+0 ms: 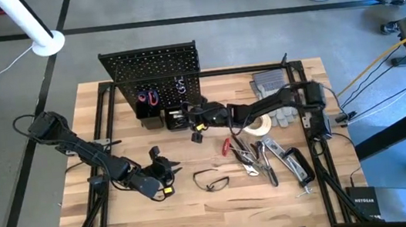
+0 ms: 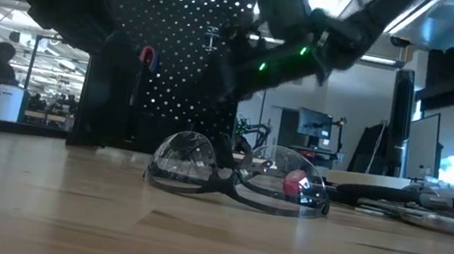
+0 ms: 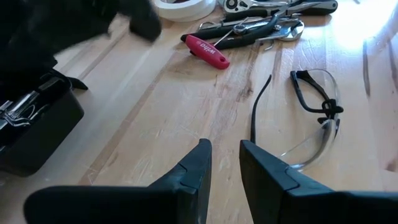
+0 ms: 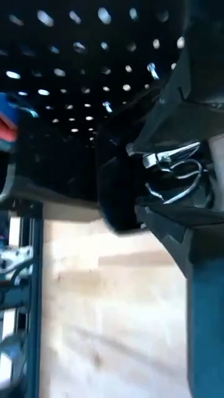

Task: Hang tools onto peg board
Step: Put the binder clip into the right pegboard organizer bin

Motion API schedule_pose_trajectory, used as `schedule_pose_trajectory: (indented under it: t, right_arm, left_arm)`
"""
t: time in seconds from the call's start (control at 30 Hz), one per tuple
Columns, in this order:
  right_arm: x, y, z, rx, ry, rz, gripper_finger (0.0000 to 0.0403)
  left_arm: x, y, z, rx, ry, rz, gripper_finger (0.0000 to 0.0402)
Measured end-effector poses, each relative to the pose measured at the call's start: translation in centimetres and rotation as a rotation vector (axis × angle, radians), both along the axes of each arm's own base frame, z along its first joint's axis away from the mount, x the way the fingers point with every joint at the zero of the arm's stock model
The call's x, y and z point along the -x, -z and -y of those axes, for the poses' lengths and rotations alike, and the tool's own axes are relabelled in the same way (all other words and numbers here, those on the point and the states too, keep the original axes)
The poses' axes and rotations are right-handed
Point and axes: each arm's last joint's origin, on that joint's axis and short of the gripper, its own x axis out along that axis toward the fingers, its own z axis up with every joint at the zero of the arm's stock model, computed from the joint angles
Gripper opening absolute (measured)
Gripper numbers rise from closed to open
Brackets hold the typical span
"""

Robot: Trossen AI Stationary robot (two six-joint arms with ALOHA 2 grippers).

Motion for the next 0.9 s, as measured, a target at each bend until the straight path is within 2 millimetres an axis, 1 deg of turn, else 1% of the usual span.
schedule_pose_trajectory:
  t: [0.07, 0.17, 0.3, 0.4, 0.53, 0.63, 0.77, 0.9]
  right_arm:
    - [0.8, -1.8, -0.8, -0.023, -0.027, -0.029, 0.0146]
    - [2.4, -3.7, -2.5, -0.05, -0.077, -0.133, 0.0147]
    - [5.5, -5.7, -5.0, -0.087, -0.12, -0.317, 0.0147]
    - [8.1, -6.3, -6.9, -0.129, -0.132, -0.482, 0.0147]
    - [10.8, -5.9, -8.6, -0.174, -0.111, -0.7, 0.0147]
    - [12.3, -4.8, -9.4, -0.163, -0.069, -0.846, 0.0147]
    - [13.7, -2.6, -9.7, -0.159, -0.054, -0.953, 0.0147]
    - [14.8, -1.1, -9.6, -0.157, -0.038, -1.011, 0.0147]
  left_arm:
    - [0.0, 0.0, 0.0, 0.0, 0.0, 0.0, 0.0072]
    - [0.0, 0.0, 0.0, 0.0, 0.0, 0.0, 0.0072]
    - [0.0, 0.0, 0.0, 0.0, 0.0, -0.001, 0.0072]
    - [0.0, 0.0, 0.0, 0.0, 0.0, 0.0, 0.0072]
    - [0.0, 0.0, 0.0, -0.001, 0.0, -0.001, 0.0072]
    - [0.0, 0.0, 0.0, -0.001, 0.0, -0.001, 0.0072]
    - [0.0, 0.0, 0.0, 0.001, -0.001, 0.0, 0.0072]
    - [0.0, 0.0, 0.0, 0.007, -0.003, 0.005, 0.0072]
